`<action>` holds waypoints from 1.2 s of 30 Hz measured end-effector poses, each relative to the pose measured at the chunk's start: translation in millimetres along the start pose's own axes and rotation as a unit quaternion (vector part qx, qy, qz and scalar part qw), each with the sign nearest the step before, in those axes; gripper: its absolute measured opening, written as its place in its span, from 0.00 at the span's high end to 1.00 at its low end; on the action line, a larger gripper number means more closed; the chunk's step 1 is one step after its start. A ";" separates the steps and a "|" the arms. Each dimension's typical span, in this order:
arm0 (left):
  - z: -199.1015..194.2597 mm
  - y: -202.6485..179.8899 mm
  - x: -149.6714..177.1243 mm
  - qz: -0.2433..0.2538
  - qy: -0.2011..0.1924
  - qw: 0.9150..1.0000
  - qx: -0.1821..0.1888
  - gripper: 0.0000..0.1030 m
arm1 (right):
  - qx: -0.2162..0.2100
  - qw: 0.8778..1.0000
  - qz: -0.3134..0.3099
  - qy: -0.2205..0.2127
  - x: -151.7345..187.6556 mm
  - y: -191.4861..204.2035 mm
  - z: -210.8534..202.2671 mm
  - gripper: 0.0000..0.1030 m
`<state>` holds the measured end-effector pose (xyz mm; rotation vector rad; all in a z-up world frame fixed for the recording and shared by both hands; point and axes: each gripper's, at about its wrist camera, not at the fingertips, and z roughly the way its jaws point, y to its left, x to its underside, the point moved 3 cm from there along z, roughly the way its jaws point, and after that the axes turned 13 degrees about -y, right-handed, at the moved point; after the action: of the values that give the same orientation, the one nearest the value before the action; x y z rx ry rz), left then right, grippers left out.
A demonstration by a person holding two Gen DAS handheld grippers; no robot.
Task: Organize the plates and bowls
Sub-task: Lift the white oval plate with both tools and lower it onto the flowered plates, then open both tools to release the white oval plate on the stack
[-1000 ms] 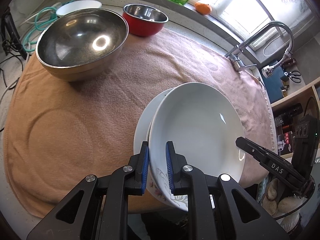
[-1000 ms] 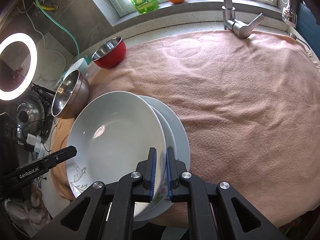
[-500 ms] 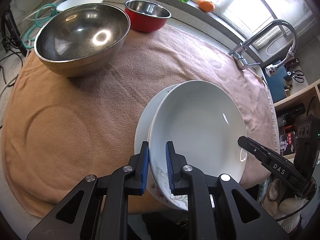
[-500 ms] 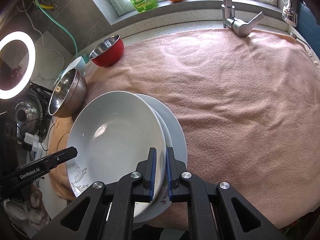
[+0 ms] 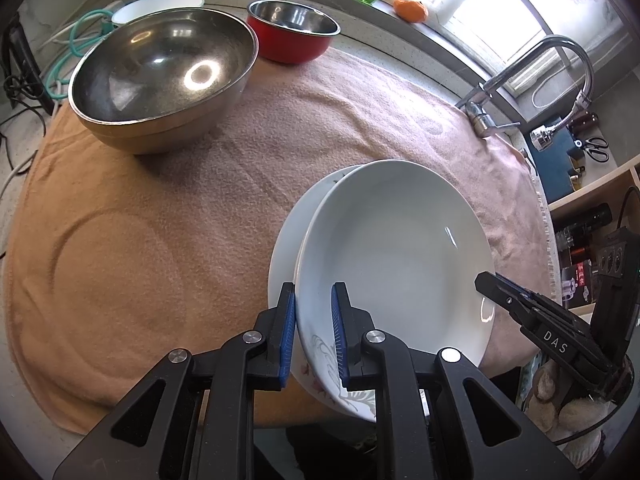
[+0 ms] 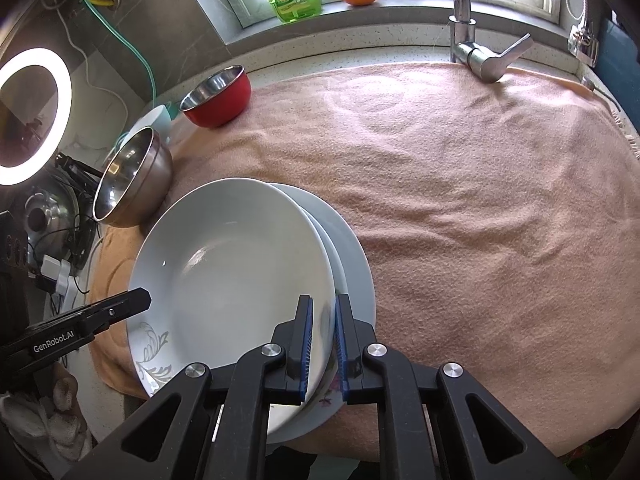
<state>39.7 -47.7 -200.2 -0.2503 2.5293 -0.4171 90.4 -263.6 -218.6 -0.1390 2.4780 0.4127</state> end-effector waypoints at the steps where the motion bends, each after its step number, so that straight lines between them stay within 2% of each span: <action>1: -0.2 -0.4 0.2 0.001 0.000 1.000 0.000 0.86 | 0.002 1.000 -0.002 0.000 0.5 1.0 -0.2 0.89; 11: -0.3 -1.4 0.8 0.007 -0.003 1.000 0.000 0.86 | 0.009 1.000 0.001 0.000 0.9 -1.6 -1.5 0.87; 21: -13.0 8.3 -7.4 0.000 -0.027 1.000 -0.010 0.86 | 0.010 1.000 0.004 -0.002 0.8 -1.8 -2.0 0.87; 36: -20.4 16.8 -4.1 -0.013 -0.023 1.000 -0.005 0.85 | 0.016 1.000 0.011 -0.013 -5.6 -0.6 -7.7 0.86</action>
<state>30.2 -26.1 -187.8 -0.2934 2.4861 -0.4030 90.7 -266.6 -209.6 -0.0920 2.4607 0.3806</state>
